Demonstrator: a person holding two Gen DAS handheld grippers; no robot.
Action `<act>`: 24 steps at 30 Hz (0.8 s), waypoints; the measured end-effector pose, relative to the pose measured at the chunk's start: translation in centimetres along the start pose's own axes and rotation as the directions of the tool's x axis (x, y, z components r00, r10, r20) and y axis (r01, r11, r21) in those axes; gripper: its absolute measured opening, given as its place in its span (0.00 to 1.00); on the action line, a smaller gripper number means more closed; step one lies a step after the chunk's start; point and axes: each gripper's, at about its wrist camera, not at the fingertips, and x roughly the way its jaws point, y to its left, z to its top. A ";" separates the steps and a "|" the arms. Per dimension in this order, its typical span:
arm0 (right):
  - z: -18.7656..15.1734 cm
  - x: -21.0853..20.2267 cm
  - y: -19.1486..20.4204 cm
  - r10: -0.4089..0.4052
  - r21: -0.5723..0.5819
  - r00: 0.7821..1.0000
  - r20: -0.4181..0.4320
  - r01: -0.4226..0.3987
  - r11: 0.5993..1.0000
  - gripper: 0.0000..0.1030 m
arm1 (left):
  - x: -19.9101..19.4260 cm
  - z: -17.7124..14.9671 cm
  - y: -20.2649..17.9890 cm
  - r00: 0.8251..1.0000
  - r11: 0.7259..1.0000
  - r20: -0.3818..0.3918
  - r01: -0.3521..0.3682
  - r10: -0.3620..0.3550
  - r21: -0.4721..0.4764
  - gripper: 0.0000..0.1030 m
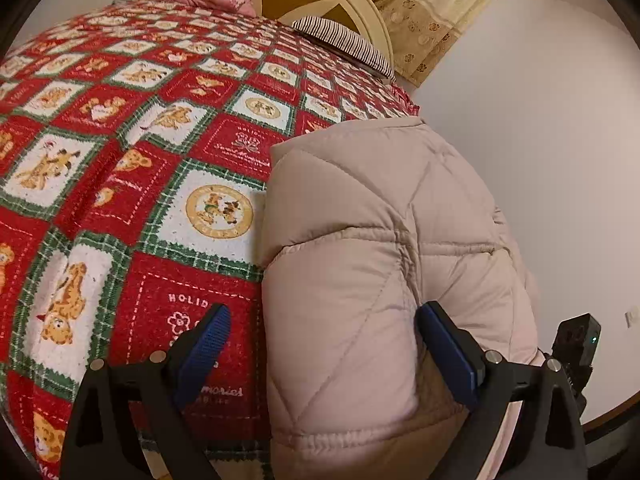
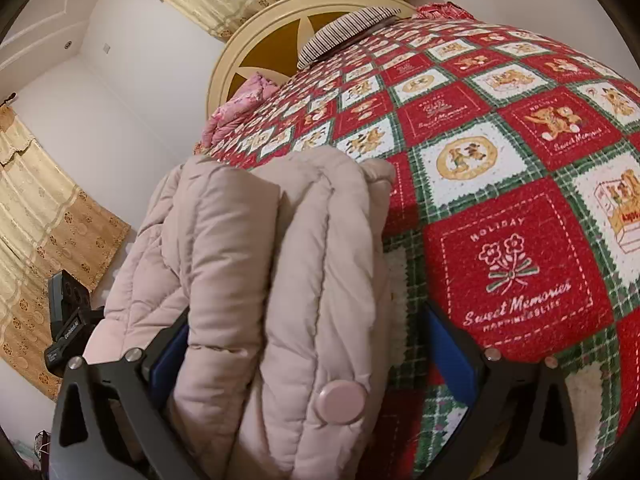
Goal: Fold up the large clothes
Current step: 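Grasp the jacket bundle with the left tool beside the right tool and lift it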
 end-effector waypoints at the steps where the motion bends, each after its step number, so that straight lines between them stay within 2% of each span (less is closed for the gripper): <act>1: 0.0 0.0 0.0 0.001 0.001 1.000 0.000 -0.001 1.000 1.00 | -0.1 0.0 -0.1 1.000 1.000 0.005 -0.006 0.006 0.008 0.93; 7: 0.4 -0.2 0.2 0.009 -0.004 1.000 -0.016 -0.009 1.000 1.00 | -0.6 -0.2 -0.4 0.999 0.999 0.019 -0.026 0.026 0.036 0.93; 10: 1.3 -0.5 0.6 0.130 0.002 0.991 -0.042 -0.130 0.992 0.99 | -0.5 -0.1 0.0 1.000 1.000 0.008 -0.012 0.012 0.027 0.93; 13: 2.2 1.0 1.1 0.085 -0.022 0.989 -0.125 -0.089 0.996 1.00 | -0.4 0.0 0.0 1.000 1.000 0.008 -0.011 0.011 0.021 0.93; 15: 1.9 2.3 0.5 0.120 0.008 0.977 -0.174 -0.121 0.993 1.00 | -0.6 0.0 -0.2 1.000 0.999 0.015 -0.009 0.009 0.032 0.93; 21: 0.8 2.3 1.0 0.137 -0.049 0.975 -0.174 -0.147 0.988 1.00 | 0.0 -0.1 -0.6 0.999 0.998 -0.003 0.039 -0.039 0.051 0.93; 24: 0.5 2.4 1.4 0.179 -0.061 0.964 -0.197 -0.194 0.979 1.00 | 0.3 -0.1 -0.4 0.994 0.993 -0.027 0.104 -0.103 0.048 0.93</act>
